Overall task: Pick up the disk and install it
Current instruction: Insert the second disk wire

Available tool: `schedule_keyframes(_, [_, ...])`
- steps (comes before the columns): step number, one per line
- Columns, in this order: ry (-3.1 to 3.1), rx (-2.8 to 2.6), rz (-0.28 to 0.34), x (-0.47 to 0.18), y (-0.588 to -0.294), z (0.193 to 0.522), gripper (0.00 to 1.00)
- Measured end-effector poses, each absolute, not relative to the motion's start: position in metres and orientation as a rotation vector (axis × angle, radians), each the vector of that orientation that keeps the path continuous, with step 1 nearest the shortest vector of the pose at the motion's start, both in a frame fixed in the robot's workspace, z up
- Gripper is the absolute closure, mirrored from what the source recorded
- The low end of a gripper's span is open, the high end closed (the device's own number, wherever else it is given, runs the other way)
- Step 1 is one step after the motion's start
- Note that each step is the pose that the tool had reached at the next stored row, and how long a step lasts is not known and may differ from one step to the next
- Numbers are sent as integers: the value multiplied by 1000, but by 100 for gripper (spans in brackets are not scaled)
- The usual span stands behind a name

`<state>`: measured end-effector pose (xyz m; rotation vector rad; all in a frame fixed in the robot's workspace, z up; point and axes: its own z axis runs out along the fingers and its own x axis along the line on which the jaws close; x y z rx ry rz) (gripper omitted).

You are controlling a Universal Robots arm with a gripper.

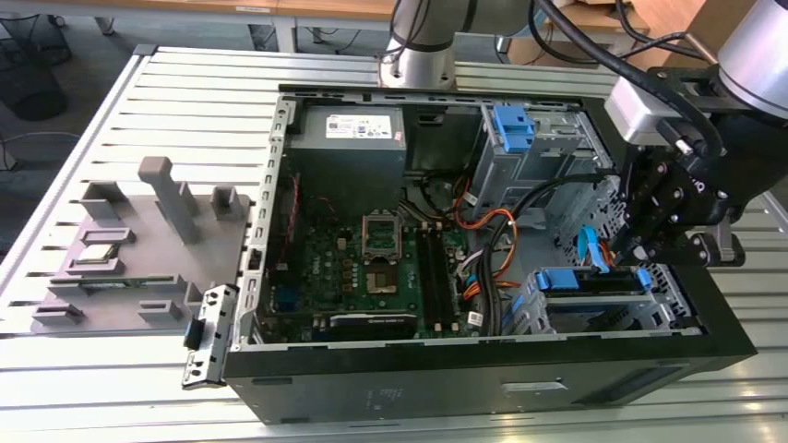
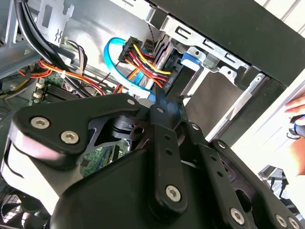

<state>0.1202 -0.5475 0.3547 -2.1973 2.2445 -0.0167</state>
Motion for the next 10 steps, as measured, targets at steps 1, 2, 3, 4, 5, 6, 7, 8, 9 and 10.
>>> schedule_keyframes(1, [2244,-2197,-17,120,-547,355,76])
schedule_keyframes(2, [2244,-2197,-17,120,-547,356,76])
schedule_keyframes(3, [2244,-2197,-17,120,-547,357,76])
schedule_keyframes(4, [2244,-2197,-17,120,-547,359,76])
schedule_keyframes(5, [2244,-2197,-17,120,-547,360,76])
schedule_keyframes(6, [2244,-2197,-17,120,-547,360,76])
schedule_keyframes(7, [2244,-2197,-17,120,-547,360,76])
schedule_keyframes(8, [2244,-2197,-17,120,-547,360,76])
schedule_keyframes(9, [2244,-2197,-17,120,-547,360,76])
schedule_keyframes(10, [2244,-2197,-17,120,-547,360,76])
